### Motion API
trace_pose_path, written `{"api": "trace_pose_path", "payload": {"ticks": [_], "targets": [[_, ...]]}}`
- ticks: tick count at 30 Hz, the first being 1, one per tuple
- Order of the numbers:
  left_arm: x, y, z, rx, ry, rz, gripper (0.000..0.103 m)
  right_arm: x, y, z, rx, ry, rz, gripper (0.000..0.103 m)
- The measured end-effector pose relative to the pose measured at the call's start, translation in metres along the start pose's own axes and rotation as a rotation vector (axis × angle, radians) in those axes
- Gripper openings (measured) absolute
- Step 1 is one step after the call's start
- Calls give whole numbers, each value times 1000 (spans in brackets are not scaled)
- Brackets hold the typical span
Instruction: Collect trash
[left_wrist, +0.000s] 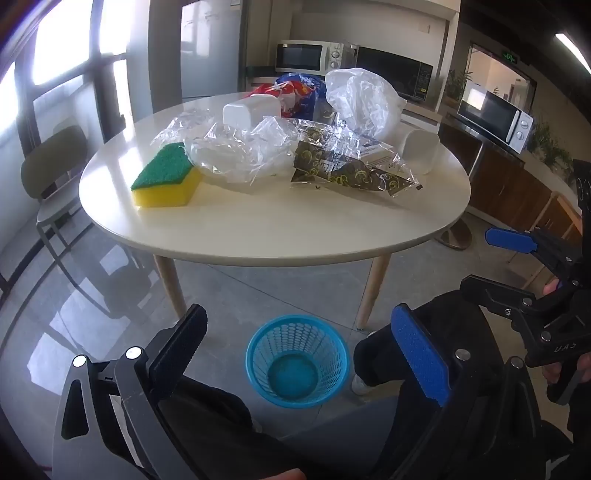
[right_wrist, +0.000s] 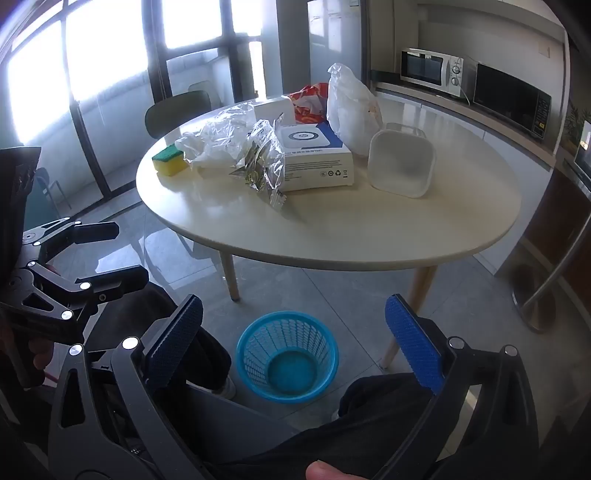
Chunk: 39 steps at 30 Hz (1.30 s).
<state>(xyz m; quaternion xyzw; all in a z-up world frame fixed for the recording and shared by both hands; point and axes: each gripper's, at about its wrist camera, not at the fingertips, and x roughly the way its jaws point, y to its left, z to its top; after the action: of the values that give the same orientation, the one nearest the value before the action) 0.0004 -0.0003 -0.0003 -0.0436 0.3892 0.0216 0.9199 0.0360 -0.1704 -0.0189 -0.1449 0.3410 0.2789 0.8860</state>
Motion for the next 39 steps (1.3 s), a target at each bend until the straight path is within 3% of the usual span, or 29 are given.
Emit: {"api": "trace_pose_path", "payload": {"ticks": [39], "targets": [[-2, -2, 1, 0, -9, -6, 98, -1, 0, 0, -4, -5, 1, 95]]}}
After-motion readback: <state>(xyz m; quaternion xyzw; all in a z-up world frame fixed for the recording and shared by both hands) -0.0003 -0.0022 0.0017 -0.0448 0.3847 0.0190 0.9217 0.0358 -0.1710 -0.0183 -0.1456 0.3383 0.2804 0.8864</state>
